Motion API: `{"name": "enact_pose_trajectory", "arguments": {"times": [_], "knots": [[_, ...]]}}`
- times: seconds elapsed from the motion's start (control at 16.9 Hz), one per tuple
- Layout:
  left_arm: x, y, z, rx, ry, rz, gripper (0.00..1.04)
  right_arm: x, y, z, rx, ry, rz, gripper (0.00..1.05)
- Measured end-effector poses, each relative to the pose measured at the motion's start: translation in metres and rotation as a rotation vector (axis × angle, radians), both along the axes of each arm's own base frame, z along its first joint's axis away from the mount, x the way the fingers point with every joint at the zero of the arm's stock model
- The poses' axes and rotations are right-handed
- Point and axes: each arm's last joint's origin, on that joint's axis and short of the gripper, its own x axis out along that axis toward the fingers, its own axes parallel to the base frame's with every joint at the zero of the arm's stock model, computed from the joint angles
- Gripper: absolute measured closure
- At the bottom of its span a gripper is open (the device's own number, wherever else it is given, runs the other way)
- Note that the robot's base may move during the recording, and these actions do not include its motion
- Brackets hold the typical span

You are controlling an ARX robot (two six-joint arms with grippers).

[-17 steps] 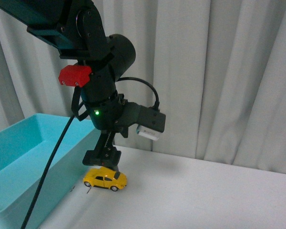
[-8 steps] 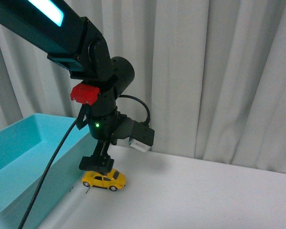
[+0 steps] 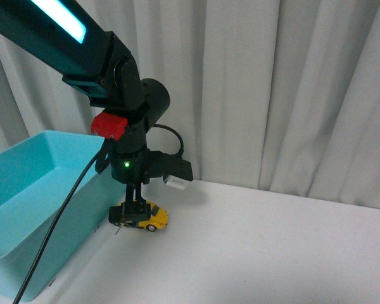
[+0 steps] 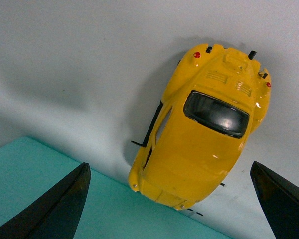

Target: Wind up and store yellow beetle toy

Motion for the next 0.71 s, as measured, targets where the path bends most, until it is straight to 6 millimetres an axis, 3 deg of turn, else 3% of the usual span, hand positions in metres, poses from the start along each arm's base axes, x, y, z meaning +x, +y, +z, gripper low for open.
{"name": "enact_pose_trajectory", "arguments": {"times": [0.35,0.41,0.71], "knots": [[0.002,0.003,-0.012,-0.011,0.004,0.021,0.07,0.0,0.0,0.0,0.0,0.0,0.0,0.07],[0.002,0.003,-0.013,-0.011,0.008,0.02,0.11,0.0,0.0,0.0,0.0,0.0,0.0,0.07],[0.003,0.0,-0.015,-0.002,0.002,-0.007,0.6,0.0,0.0,0.0,0.0,0.0,0.0,0.07]]}}
